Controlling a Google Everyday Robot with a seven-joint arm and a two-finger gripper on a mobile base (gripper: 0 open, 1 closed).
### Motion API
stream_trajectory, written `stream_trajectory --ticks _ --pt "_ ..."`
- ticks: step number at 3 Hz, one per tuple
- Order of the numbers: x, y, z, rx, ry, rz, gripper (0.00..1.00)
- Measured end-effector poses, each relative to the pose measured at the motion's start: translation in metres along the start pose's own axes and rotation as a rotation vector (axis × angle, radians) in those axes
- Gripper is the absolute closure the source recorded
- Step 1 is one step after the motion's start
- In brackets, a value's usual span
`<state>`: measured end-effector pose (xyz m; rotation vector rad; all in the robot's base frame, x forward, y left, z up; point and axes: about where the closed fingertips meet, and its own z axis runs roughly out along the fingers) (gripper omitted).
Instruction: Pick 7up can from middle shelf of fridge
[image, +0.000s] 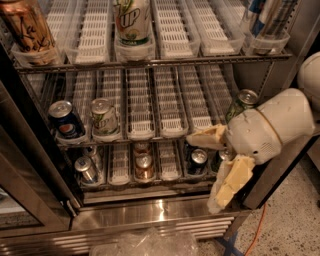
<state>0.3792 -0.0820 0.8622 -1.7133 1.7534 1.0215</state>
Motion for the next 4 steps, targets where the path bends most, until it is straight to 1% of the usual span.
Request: stream_trajectory --ticks 1,2,3,4 --pt "-0.023 0.003 0.005 -0.030 -0.093 -0.006 0.00" --pt "-0.017 0.008 0.017 -0.027 -0.170 -0.002 0.00" --pt "-0.026 0.020 0.054 -0.018 -0.290 -0.007 0.00" --pt "-0.026 0.020 0.053 -0.018 -0.290 -0.007 0.00"
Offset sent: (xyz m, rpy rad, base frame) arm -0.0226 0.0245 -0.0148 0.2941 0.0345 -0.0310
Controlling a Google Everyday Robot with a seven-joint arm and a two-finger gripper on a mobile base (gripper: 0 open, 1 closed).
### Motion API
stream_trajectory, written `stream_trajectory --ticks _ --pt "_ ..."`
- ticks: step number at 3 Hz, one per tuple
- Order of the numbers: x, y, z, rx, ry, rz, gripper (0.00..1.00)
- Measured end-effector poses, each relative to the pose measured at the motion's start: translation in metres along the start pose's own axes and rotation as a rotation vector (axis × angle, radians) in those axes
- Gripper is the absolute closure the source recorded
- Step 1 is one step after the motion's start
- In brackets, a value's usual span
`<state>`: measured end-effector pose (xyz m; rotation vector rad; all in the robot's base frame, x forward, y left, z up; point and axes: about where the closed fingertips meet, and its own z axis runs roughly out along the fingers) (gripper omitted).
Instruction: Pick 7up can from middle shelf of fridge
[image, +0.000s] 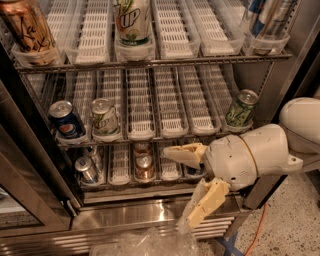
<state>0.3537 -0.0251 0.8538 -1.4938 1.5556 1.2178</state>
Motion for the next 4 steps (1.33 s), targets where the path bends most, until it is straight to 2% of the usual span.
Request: stream_trajectory --ticks 1,2,3,4 --pt "-0.004 -0.003 0.014 0.058 -0.029 -0.011 0.00" --pt "-0.013 -0.015 0.048 0.136 -0.147 -0.020 0.00" --pt "-0.021 -0.025 0.054 0.173 -0.164 -0.028 0.00" --pt "-0.021 -0.023 0.054 0.164 -0.160 -0.028 0.00"
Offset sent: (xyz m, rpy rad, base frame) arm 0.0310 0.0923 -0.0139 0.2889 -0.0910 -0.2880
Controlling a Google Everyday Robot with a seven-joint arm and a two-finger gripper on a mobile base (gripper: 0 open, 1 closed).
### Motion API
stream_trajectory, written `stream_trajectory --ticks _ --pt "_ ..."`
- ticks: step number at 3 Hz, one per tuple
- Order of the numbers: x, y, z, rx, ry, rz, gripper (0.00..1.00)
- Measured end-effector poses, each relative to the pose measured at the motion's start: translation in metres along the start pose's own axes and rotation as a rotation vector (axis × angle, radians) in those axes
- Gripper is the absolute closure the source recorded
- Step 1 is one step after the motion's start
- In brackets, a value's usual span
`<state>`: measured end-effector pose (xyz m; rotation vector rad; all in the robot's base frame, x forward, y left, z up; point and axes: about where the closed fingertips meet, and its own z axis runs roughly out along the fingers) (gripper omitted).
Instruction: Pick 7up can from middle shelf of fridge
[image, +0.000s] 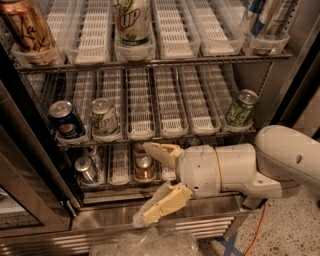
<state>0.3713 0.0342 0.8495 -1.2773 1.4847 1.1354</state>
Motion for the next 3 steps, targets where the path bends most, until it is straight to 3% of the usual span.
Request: stream_trajectory --ticks 1,2,3 --pt "-0.002 -0.005 0.011 0.054 -0.034 -0.010 0.00" --pt "0.005 -0.017 0.027 0.165 -0.151 0.015 0.00" --pt "-0.018 -0.023 0.045 0.208 -0.200 -0.022 0.00"
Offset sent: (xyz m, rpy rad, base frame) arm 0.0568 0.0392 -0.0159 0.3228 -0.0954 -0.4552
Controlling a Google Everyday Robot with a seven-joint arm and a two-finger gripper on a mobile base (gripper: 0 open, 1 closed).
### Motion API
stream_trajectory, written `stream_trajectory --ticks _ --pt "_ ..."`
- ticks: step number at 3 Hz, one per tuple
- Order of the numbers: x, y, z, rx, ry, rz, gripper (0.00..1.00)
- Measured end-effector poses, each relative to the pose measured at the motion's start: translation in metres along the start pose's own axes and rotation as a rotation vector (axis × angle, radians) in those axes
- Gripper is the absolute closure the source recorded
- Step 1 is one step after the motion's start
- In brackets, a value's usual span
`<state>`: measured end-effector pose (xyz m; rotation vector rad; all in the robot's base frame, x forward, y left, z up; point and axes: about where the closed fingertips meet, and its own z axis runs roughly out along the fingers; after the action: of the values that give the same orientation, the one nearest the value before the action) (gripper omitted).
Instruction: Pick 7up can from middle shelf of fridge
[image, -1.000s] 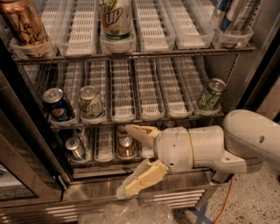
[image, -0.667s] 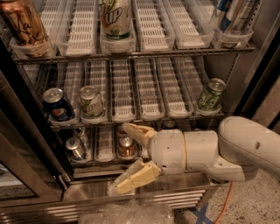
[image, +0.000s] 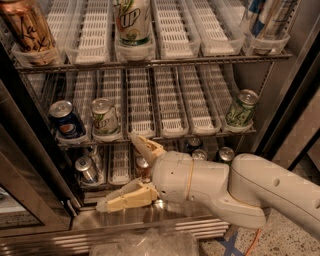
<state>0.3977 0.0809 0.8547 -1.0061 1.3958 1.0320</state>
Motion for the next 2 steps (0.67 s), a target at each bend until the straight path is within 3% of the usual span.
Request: stream_trajectory --ticks 1,2 --pt "0.0000 0.0000 0.0000 0.000 0.000 0.000 0.00" --pt "-0.0004 -0.0069 -0.0046 0.082 -0.036 -0.009 0.00"
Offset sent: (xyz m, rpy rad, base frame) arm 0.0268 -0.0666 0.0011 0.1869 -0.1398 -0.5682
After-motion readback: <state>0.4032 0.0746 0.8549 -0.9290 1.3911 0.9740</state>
